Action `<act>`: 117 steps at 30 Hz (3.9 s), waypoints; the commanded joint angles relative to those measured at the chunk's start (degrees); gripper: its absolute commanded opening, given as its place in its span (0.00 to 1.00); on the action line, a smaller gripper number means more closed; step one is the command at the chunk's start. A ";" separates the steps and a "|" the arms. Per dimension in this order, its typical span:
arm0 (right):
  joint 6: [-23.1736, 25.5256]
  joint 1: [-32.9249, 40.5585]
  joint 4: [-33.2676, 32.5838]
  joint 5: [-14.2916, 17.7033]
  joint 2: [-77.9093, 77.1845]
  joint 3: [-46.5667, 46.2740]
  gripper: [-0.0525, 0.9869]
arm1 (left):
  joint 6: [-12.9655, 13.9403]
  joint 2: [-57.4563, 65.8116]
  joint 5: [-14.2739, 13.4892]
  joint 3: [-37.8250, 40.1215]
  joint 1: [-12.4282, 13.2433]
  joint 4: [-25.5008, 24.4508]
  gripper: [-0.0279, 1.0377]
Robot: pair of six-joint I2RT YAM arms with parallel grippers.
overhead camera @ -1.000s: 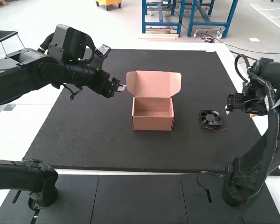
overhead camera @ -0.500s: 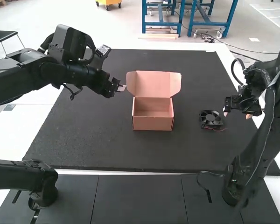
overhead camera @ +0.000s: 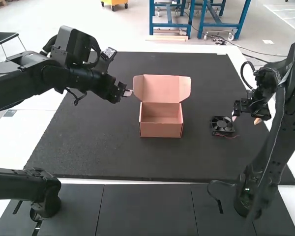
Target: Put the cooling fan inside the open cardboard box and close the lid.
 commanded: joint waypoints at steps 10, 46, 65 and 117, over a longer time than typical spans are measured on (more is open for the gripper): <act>-0.95 1.42 -3.86 -1.94 3.67 5.26 0.90 | -0.33 0.29 -0.33 1.44 0.42 0.16 0.93; -1.03 2.65 -7.99 3.25 10.70 6.31 0.82 | -0.42 0.02 -0.33 2.15 0.42 -0.72 0.93; 0.46 2.65 -10.10 -4.05 11.40 10.00 0.03 | 1.08 -1.65 -0.50 1.80 5.07 -4.85 0.93; 33.59 26.64 -17.04 -18.99 -41.77 -10.56 0.03 | -0.50 -3.58 -2.26 -4.09 8.77 -0.19 0.93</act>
